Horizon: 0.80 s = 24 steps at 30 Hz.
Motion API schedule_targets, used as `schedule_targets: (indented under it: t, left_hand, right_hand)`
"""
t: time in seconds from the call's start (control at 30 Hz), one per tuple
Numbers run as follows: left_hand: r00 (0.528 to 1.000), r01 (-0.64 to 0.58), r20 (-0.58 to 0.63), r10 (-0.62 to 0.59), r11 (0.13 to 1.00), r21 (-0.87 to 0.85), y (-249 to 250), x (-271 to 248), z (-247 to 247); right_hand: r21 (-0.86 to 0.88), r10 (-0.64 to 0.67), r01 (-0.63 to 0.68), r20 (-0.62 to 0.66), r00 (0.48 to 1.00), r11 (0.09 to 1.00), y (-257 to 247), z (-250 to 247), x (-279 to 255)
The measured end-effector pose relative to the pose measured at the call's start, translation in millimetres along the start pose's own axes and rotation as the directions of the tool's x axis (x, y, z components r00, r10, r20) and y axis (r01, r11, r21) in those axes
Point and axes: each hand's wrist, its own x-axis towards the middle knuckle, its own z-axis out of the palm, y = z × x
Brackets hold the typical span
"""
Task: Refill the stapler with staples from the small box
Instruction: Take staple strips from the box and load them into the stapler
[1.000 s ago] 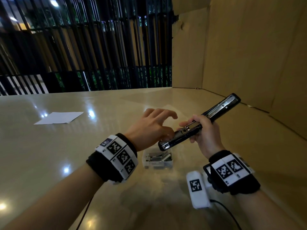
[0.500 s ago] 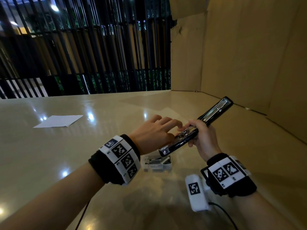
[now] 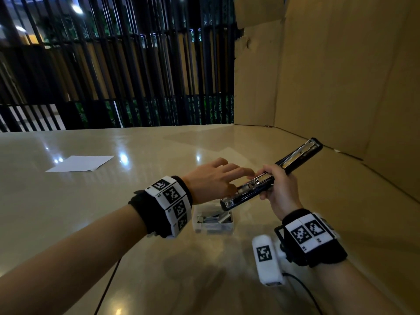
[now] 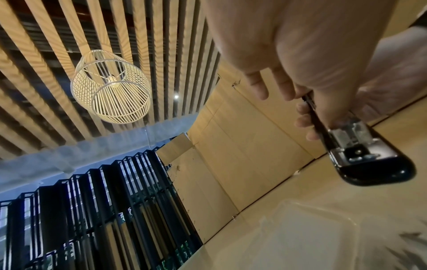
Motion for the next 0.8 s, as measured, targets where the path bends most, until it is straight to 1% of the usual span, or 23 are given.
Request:
schedule_targets:
  t: [0.13, 0.23, 0.37, 0.47, 0.53, 0.6, 0.67, 0.7, 0.73, 0.8]
  left_hand:
    - [0.999, -0.022, -0.034, 0.023, 1.0, 0.019, -2, 0, 6]
    - [0.999, 0.003, -0.05, -0.004, 1.0, -0.011, -1, -2, 6]
    - [0.985, 0.107, -0.127, -0.113, 0.993, -0.057, 1, -7, 11]
    - [0.957, 0.245, -0.121, -0.265, 0.957, -0.157, 7, -10, 14]
    - [0.923, 0.336, -0.099, -0.373, 0.903, -0.268, 10, -8, 12]
    - [0.866, 0.409, -0.068, -0.496, 0.779, -0.475, 12, -7, 7]
    - [0.806, 0.42, -0.053, -0.589, 0.634, -0.65, 12, -7, 0]
    - [0.788, 0.42, -0.041, -0.614, 0.586, -0.693, 13, -7, -5]
    - [0.787, 0.415, -0.016, -0.616, 0.55, -0.725, 13, -8, -10]
    - [0.811, 0.424, 0.085, -0.578, 0.482, -0.767, 15, -12, -18]
  right_hand:
    - [0.013, 0.016, -0.016, -0.001, 1.0, 1.0, 0, 0, 0]
    - [0.039, 0.024, -0.025, 0.018, 1.0, 0.999, 1, -1, 2]
    - [0.061, 0.035, -0.036, 0.025, 0.999, 0.997, -2, -1, 1]
    - [0.05, 0.027, -0.029, 0.028, 0.999, 0.998, -2, 1, -1]
    - [0.036, 0.018, -0.019, 0.035, 0.999, 0.999, 0, 2, -2]
    - [0.021, 0.015, -0.016, 0.043, 0.999, 1.0, 1, 4, -3]
    - [0.014, 0.017, -0.018, 0.033, 0.999, 1.0, 1, 4, -2]
    - [0.014, 0.017, -0.017, 0.022, 1.0, 1.0, 1, 3, -1]
    - [0.016, 0.016, -0.017, 0.011, 1.0, 1.0, 1, 3, -1]
    - [0.029, 0.023, -0.023, -0.013, 1.0, 0.999, 1, 2, 0]
